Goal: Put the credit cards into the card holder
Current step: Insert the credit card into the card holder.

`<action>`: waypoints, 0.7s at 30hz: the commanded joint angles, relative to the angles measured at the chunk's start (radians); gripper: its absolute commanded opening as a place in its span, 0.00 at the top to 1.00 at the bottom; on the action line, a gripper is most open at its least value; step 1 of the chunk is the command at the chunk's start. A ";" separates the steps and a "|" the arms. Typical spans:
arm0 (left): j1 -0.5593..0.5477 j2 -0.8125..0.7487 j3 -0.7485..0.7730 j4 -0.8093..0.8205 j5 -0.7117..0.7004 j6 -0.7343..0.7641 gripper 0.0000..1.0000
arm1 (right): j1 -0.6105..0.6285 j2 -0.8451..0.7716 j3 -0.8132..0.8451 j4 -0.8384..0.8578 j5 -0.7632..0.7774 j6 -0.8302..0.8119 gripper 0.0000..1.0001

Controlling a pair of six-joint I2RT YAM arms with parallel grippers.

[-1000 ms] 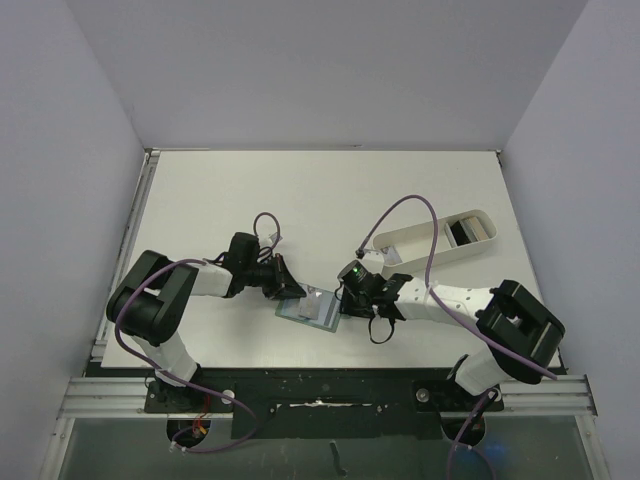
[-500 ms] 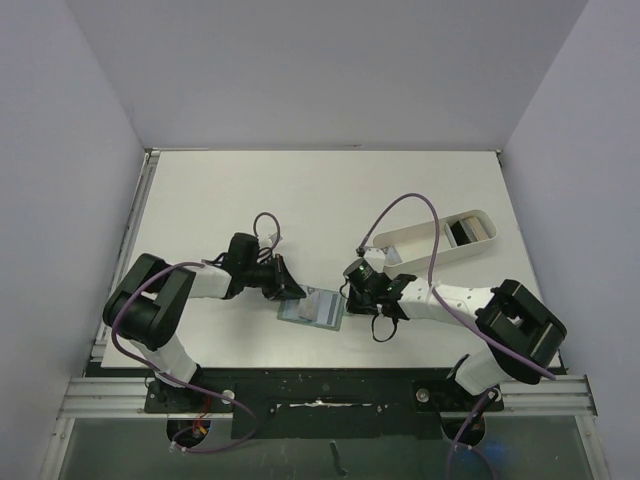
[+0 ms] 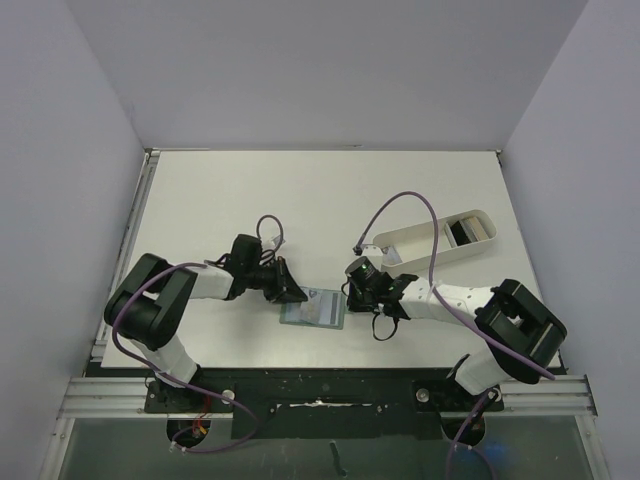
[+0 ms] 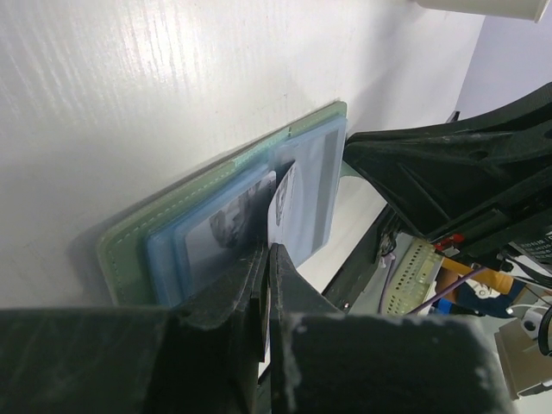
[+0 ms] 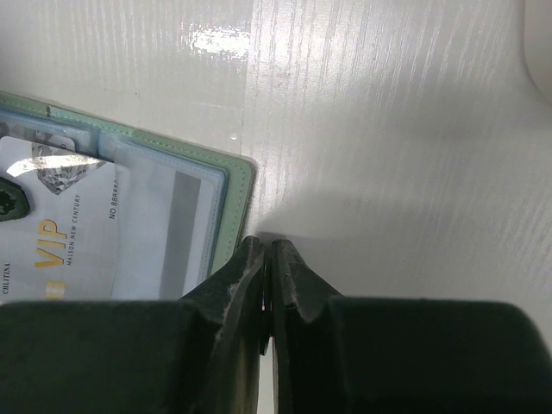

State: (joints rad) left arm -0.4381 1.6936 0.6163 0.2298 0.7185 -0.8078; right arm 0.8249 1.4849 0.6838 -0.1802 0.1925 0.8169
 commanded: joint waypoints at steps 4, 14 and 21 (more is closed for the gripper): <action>-0.024 0.025 -0.001 0.078 -0.037 -0.057 1.00 | -0.004 0.005 0.000 0.064 -0.003 -0.008 1.00; -0.029 0.015 -0.089 0.249 -0.095 -0.182 1.00 | -0.004 0.011 -0.007 0.067 -0.008 0.021 1.00; -0.056 0.031 -0.132 0.384 -0.121 -0.249 1.00 | -0.003 0.014 -0.009 0.067 -0.013 0.033 1.00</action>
State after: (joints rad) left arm -0.4709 1.7058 0.5076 0.4870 0.6506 -1.0126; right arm 0.8234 1.4849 0.6777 -0.1661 0.1909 0.8268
